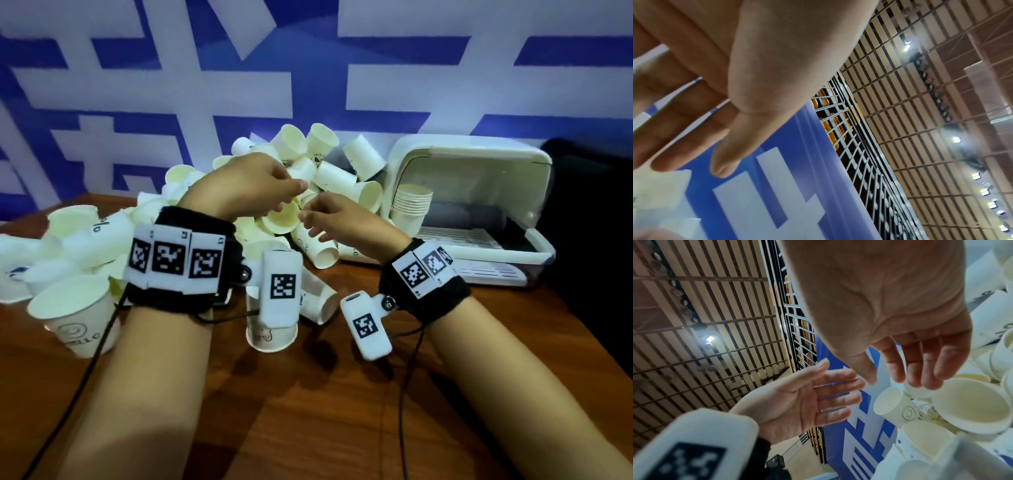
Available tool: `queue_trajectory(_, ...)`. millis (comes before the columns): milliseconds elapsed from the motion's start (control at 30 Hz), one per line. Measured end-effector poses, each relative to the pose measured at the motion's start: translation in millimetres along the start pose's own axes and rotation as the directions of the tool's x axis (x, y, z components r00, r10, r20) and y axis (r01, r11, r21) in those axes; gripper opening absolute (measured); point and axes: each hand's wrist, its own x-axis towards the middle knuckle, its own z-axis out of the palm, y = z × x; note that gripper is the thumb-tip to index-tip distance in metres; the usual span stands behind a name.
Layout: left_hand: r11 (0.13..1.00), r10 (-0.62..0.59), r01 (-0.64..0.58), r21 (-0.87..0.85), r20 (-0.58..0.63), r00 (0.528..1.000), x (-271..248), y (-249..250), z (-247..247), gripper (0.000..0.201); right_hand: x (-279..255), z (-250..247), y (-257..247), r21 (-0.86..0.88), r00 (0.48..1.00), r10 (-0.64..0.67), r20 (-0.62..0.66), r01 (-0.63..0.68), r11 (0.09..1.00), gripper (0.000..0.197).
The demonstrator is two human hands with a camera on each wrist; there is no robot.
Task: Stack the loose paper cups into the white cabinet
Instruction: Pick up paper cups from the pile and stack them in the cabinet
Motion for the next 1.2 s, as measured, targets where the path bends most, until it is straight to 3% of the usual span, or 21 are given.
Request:
queue_trajectory(267,0.993,-0.114,0.114,-0.006,-0.082,0.99,5,-45,-7,0.034,-6,20,2,-0.075,0.993,0.043,0.11,-0.034,0.997,0.036)
queue_trajectory(500,0.965,-0.259,0.248,0.082,0.151,0.954,23,-59,8,0.035,-2,28,10,-0.142,0.991,0.015,0.131,0.004,0.99,0.029)
queue_trajectory(667,0.92,-0.364,0.313,0.235,0.218,0.906,31,-69,15,0.039,2,33,17,-0.165,0.989,0.028,0.145,-0.003,0.986,0.024)
queue_trajectory(833,0.914,-0.374,0.312,0.261,0.241,0.896,35,-71,19,0.034,5,38,22,-0.202,0.993,0.024,0.114,0.0,0.979,0.026)
queue_trajectory(1200,0.931,-0.366,0.359,0.069,0.181,0.913,50,-76,42,0.016,15,33,36,-0.212,0.998,0.053,0.028,-0.046,0.976,0.035)
